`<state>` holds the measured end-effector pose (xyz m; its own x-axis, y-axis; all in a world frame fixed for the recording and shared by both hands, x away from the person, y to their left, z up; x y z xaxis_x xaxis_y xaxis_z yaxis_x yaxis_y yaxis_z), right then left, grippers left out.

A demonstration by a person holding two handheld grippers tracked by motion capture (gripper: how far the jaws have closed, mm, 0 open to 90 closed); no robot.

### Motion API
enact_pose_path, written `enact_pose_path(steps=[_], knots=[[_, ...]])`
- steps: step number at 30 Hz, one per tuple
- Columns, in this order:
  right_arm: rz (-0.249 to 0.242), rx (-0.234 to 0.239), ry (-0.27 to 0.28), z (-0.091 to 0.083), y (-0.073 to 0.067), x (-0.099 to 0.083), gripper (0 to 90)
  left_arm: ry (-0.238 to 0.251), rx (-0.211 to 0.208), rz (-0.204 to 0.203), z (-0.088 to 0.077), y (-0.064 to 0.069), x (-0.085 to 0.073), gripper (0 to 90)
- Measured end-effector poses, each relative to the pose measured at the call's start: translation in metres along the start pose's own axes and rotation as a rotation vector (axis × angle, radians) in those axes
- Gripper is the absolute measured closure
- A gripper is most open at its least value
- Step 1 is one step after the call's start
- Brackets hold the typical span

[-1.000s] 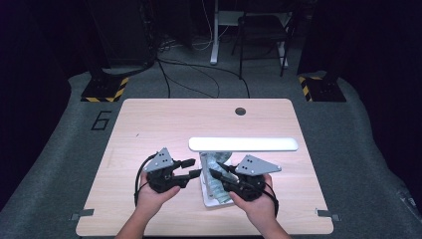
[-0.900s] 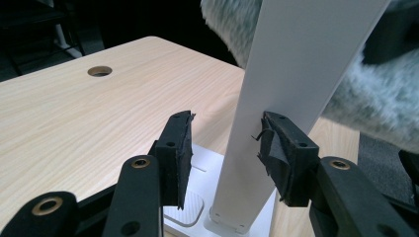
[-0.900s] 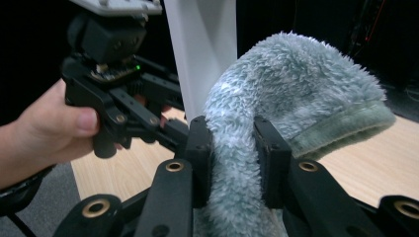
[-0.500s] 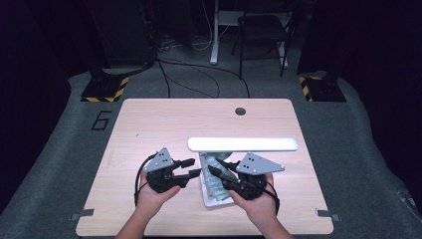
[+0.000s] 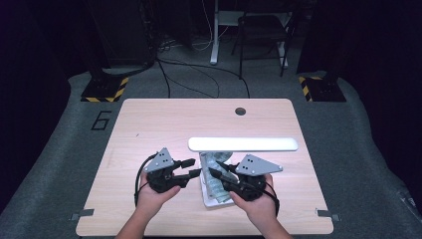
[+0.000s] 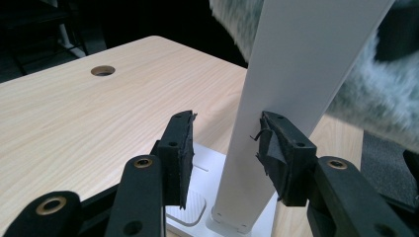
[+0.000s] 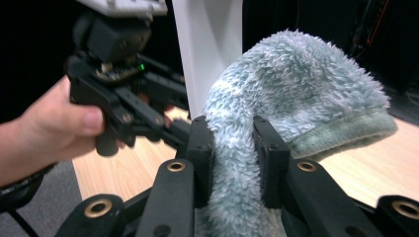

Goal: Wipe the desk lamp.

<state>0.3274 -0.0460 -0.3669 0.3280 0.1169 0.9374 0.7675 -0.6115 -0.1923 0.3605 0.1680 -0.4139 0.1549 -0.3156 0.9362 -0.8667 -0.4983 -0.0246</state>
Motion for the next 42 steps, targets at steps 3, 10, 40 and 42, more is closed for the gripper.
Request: enact_pose_path(steps=[3, 10, 40, 42], knots=[[0.006, 0.011, 0.029, -0.002, 0.000, 0.006, 73.3, -0.001, -0.001, 0.005, 0.000, 0.000, 0.000, 56.6], [0.007, 0.025, 0.095, -0.009, -0.003, 0.017, 73.1, 0.009, -0.022, 0.019, -0.003, -0.002, 0.002, 51.1], [0.039, 0.012, 0.178, -0.020, 0.000, 0.022, 74.6, 0.013, -0.135, 0.123, 0.024, 0.014, 0.011, 51.2], [0.051, 0.011, 0.187, -0.022, -0.002, 0.021, 75.2, 0.006, -0.125, 0.133, 0.024, 0.016, 0.011, 51.6]])
Point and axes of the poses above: each handheld gripper's, and its own axes: z roughly forward along the jaws, x roughly out of its top, y roughly to its right, the point moved 3 cm from there along z, roughly forward along the jaws, and after that the axes turned 9 degrees about z, right-handed, at the moved point
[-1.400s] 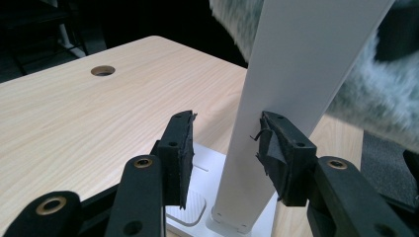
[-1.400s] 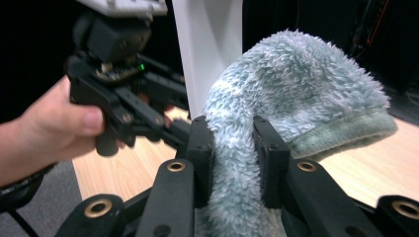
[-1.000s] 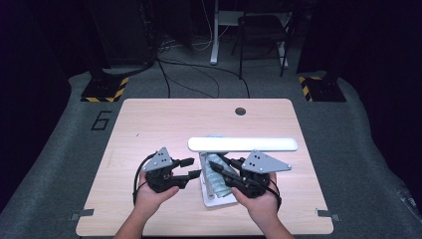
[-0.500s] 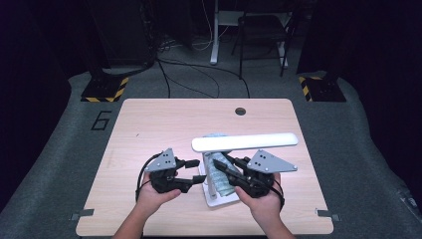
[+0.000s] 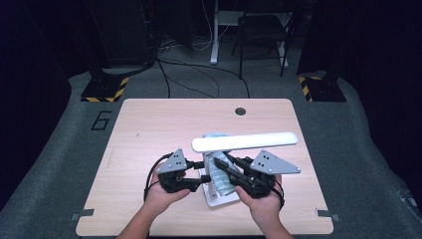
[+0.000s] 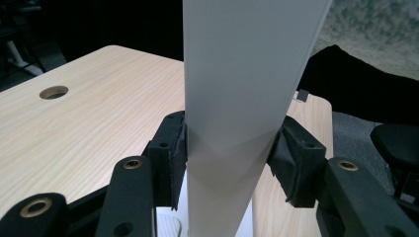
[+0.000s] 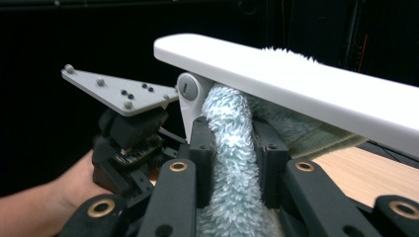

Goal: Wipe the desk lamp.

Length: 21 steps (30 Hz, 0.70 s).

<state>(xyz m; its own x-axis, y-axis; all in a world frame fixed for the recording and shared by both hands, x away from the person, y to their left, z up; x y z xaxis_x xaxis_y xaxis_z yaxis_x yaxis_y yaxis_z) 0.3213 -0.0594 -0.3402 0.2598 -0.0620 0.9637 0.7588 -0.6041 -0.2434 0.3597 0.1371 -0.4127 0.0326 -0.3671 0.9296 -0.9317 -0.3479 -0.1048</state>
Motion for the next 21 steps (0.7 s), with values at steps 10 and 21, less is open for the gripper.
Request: enact_pose_path(steps=[10, 21], knots=[[0.039, -0.051, 0.087, -0.011, 0.007, -0.004, 76.6, 0.015, 0.034, 0.005, 0.001, 0.004, -0.001, 52.5], [0.078, -0.161, 0.133, -0.033, 0.032, -0.010, 76.5, 0.016, 0.032, -0.006, 0.000, 0.004, -0.001, 52.5]])
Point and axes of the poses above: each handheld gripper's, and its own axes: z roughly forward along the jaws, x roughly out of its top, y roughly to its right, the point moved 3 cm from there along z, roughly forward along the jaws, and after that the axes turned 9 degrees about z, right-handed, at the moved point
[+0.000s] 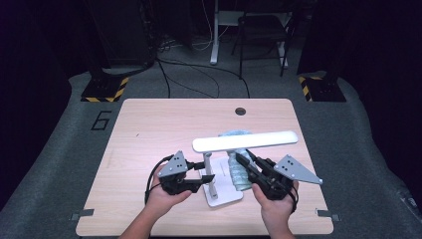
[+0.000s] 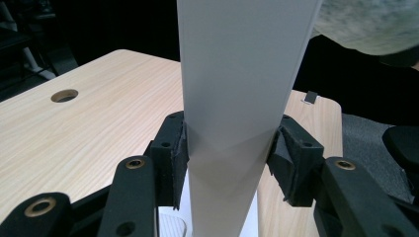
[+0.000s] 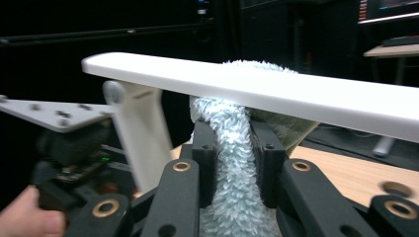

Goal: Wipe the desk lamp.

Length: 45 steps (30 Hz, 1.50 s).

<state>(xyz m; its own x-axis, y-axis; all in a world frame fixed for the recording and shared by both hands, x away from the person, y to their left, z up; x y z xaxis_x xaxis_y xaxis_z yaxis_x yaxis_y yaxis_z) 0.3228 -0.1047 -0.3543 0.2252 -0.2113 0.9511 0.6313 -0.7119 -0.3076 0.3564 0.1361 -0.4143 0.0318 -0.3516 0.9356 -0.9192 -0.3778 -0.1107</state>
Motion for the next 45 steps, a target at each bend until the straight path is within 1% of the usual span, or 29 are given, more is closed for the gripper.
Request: enact_pose_path(steps=[2, 4, 6, 7, 8, 10, 11, 13, 14, 15, 16, 17, 20, 23, 24, 26, 27, 28, 29, 31, 32, 34, 35, 37, 39, 41, 42, 44, 45], knots=[[0.010, -0.028, 0.010, -0.005, 0.009, 0.001, 76.5, -0.002, -0.004, 0.000, 0.000, 0.000, 0.000, 52.5], [0.030, -0.050, 0.018, -0.010, 0.018, 0.001, 76.5, 0.000, -0.004, -0.004, 0.000, 0.000, 0.000, 52.5], [0.054, -0.054, 0.020, -0.014, 0.025, 0.001, 76.4, 0.001, -0.004, 0.000, 0.001, 0.000, 0.000, 52.5], [0.066, -0.051, 0.021, -0.015, 0.026, 0.002, 76.4, -0.005, 0.000, 0.006, 0.001, 0.000, 0.001, 52.5], [0.053, -0.053, 0.018, -0.015, 0.026, 0.002, 76.4, -0.004, 0.001, 0.000, 0.001, 0.000, 0.001, 52.5], [0.045, -0.047, 0.015, -0.014, 0.021, 0.002, 76.3, -0.014, -0.007, 0.001, 0.000, 0.000, 0.001, 52.5], [0.045, -0.042, 0.013, -0.013, 0.019, 0.002, 76.3, -0.016, 0.001, 0.007, -0.001, -0.001, 0.001, 52.5], [0.036, -0.030, 0.011, -0.011, 0.014, 0.003, 76.3, -0.011, 0.003, -0.009, -0.001, -0.001, 0.001, 52.5], [0.042, -0.021, 0.009, -0.009, 0.012, 0.003, 76.3, -0.011, 0.002, -0.009, -0.001, -0.001, 0.000, 52.5], [0.034, -0.013, 0.007, -0.007, 0.009, 0.003, 76.3, -0.010, 0.003, -0.008, -0.001, -0.001, 0.000, 52.5], [0.036, -0.003, 0.001, -0.005, 0.006, 0.003, 76.3, -0.010, 0.002, -0.007, 0.000, 0.000, 0.001, 52.6], [0.025, 0.005, -0.003, -0.003, 0.003, 0.003, 76.3, -0.011, 0.002, -0.006, 0.000, 0.000, 0.001, 52.6], [0.013, 0.036, -0.016, 0.003, -0.007, 0.002, 76.2, -0.011, -0.001, -0.006, 0.001, 0.000, 0.001, 52.5], [0.003, 0.071, -0.031, 0.009, -0.018, 0.002, 76.2, -0.011, 0.007, -0.007, 0.001, 0.001, 0.001, 52.5], [0.000, 0.082, -0.033, 0.011, -0.022, 0.002, 76.1, -0.013, 0.009, 0.001, 0.001, 0.000, 0.001, 52.5], [-0.008, 0.104, -0.040, 0.014, -0.029, 0.001, 76.1, -0.012, 0.011, 0.001, 0.002, 0.001, 0.001, 52.5], [-0.010, 0.113, -0.044, 0.015, -0.033, 0.001, 76.1, -0.014, 0.005, 0.002, 0.001, 0.001, 0.001, 52.5], [-0.021, 0.123, -0.045, 0.015, -0.036, 0.001, 76.0, -0.008, 0.016, 0.003, 0.002, 0.000, 0.001, 52.5], [-0.023, 0.126, -0.047, 0.016, -0.039, 0.001, 76.0, -0.009, 0.016, 0.002, 0.002, 0.000, 0.001, 52.5], [-0.039, 0.120, -0.044, 0.017, -0.039, 0.001, 76.0, -0.011, 0.015, -0.002, 0.001, 0.001, 0.001, 52.5], [-0.035, 0.121, -0.042, 0.018, -0.038, 0.001, 76.0, -0.021, 0.016, -0.002, 0.001, 0.001, 0.002, 52.6], [-0.021, 0.121, -0.040, 0.018, -0.035, 0.001, 76.0, -0.019, 0.016, -0.005, 0.001, 0.001, 0.002, 52.6], [-0.021, 0.117, -0.039, 0.018, -0.034, 0.001, 75.9, -0.015, 0.025, -0.004, 0.001, 0.001, 0.002, 52.6], [-0.015, 0.117, -0.043, 0.018, -0.033, 0.002, 75.9, -0.020, 0.024, -0.010, 0.001, 0.000, 0.003, 52.6], [-0.020, 0.117, -0.045, 0.019, -0.032, 0.002, 75.8, -0.027, 0.021, -0.004, 0.000, -0.001, 0.003, 52.6], [-0.022, 0.118, -0.051, 0.020, -0.032, 0.003, 75.7, -0.038, 0.018, -0.009, -0.003, -0.001, 0.003, 52.6], [-0.020, 0.118, -0.053, 0.020, -0.032, 0.003, 75.7, -0.039, 0.023, -0.003, -0.004, -0.002, 0.003, 52.6], [-0.025, 0.115, -0.052, 0.021, -0.032, 0.003, 75.6, -0.036, 0.030, -0.007, -0.004, -0.001, 0.003, 52.6], [-0.020, 0.116, -0.053, 0.021, -0.031, 0.002, 75.6, -0.048, 0.037, 0.000, -0.008, -0.001, 0.003, 52.6]])
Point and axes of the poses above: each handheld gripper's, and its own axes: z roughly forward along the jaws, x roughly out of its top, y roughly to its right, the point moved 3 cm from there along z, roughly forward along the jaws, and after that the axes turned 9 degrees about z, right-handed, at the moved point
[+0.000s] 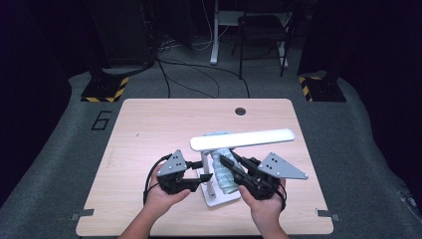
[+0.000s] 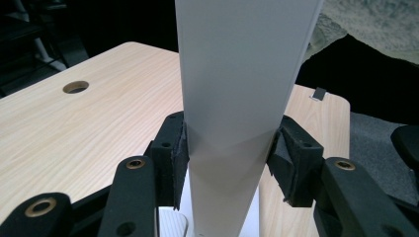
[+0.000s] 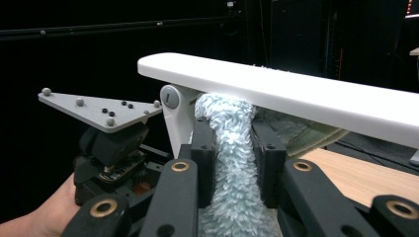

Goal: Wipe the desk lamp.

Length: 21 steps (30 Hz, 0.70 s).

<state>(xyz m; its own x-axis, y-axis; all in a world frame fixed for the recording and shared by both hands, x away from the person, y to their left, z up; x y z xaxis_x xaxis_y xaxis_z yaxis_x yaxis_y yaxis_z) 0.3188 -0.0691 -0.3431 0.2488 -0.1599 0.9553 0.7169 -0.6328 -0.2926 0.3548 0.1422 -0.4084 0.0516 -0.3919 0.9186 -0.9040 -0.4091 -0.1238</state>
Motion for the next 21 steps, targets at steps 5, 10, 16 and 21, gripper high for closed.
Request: enact_pose_path(steps=[5, 10, 16, 21], knots=[[0.010, -0.010, -0.002, -0.001, 0.004, -0.002, 75.5, -0.008, -0.002, -0.014, -0.009, -0.003, -0.004, 52.5], [0.007, -0.017, -0.003, 0.000, 0.006, -0.002, 75.5, -0.021, 0.004, -0.015, -0.014, -0.006, -0.005, 52.3], [0.021, -0.025, -0.003, -0.002, 0.008, -0.004, 75.4, -0.014, -0.002, -0.026, -0.016, -0.007, -0.002, 51.5], [0.021, -0.029, -0.006, -0.003, 0.010, -0.004, 75.2, 0.038, -0.019, -0.029, -0.022, -0.011, 0.013, 47.5]])
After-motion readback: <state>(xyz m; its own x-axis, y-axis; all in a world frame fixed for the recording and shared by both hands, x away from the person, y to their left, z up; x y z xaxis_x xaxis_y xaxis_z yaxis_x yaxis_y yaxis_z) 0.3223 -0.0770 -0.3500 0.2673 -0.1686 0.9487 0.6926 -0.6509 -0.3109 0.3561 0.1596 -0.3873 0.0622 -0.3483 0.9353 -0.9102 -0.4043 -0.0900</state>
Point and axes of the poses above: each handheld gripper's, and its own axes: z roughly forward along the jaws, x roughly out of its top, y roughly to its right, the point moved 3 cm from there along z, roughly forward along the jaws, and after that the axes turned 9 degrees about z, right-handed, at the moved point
